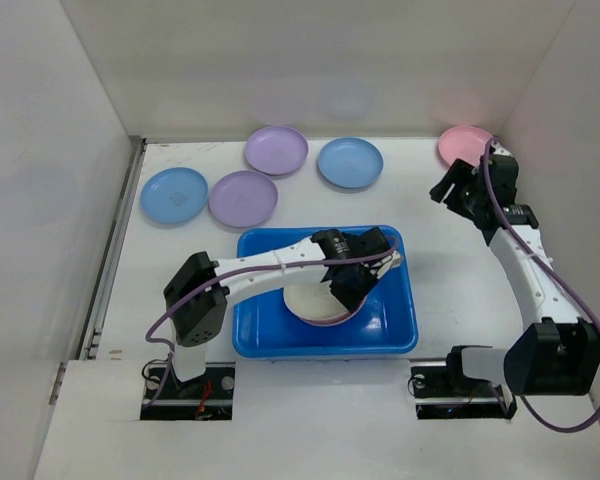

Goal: Place the plates into the plastic bin on the countertop

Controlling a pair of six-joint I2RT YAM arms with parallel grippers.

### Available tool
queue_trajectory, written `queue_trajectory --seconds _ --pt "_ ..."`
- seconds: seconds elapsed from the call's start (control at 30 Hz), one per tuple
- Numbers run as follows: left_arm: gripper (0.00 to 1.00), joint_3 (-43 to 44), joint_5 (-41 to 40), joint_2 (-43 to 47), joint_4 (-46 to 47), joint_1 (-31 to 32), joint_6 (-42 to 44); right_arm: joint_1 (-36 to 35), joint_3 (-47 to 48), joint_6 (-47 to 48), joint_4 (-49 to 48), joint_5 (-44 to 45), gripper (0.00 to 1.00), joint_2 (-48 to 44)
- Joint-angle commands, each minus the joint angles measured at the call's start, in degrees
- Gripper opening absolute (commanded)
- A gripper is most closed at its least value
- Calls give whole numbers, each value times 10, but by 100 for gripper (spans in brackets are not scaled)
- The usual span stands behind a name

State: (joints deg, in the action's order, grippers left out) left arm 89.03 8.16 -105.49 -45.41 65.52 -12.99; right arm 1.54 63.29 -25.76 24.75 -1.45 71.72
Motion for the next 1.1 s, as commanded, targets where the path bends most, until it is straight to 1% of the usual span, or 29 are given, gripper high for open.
queue_trajectory --seconds 0.0,0.1,0.2,0.33,0.37,0.4,0.43,0.47,0.53,0.57,0.63,0.67,0.7,0.77,0.93,1.0,1.07 --pt "2 -4 61 4 34 -4 1 6 14 -3 -32 18 71 13" --pt "3 -13 69 0 46 -7 3 7 13 -3 -36 19 71 19" --pt "7 -22 80 -3 56 -14 5 8 11 -3 -39 20 71 26" --pt "23 -24 78 -3 64 -20 6 14 15 -3 -45 21 72 42" --pt "30 -22 73 -2 64 -22 8 15 18 -3 -46 21 73 48" --pt "33 -21 67 -1 64 -24 8 17 23 -2 -48 21 73 55" --pt "39 -18 61 1 62 -25 10 18 28 -1 -51 21 73 63" --pt "49 -17 53 3 61 -26 12 20 34 1 -53 21 73 73" --pt "60 -13 41 7 59 -28 14 21 46 6 -56 23 73 93" --pt "71 -11 34 11 58 -30 16 22 57 12 -57 28 73 109" --pt "82 -6 23 21 57 -35 16 24 75 21 -58 38 73 134" --pt "95 -2 16 28 56 -40 15 25 87 26 -57 44 73 150" --pt "100 3 11 34 53 -46 12 27 100 26 -55 48 73 167" --pt "100 20 -3 53 44 -65 7 39 125 16 -54 45 73 198" --pt "100 66 -45 109 27 -123 -14 74 190 -46 -52 41 73 266" --pt "100 75 -54 139 30 -154 -26 87 217 -71 -52 42 72 293" --pt "100 73 -62 176 40 -202 -41 97 246 -85 -50 44 72 323"
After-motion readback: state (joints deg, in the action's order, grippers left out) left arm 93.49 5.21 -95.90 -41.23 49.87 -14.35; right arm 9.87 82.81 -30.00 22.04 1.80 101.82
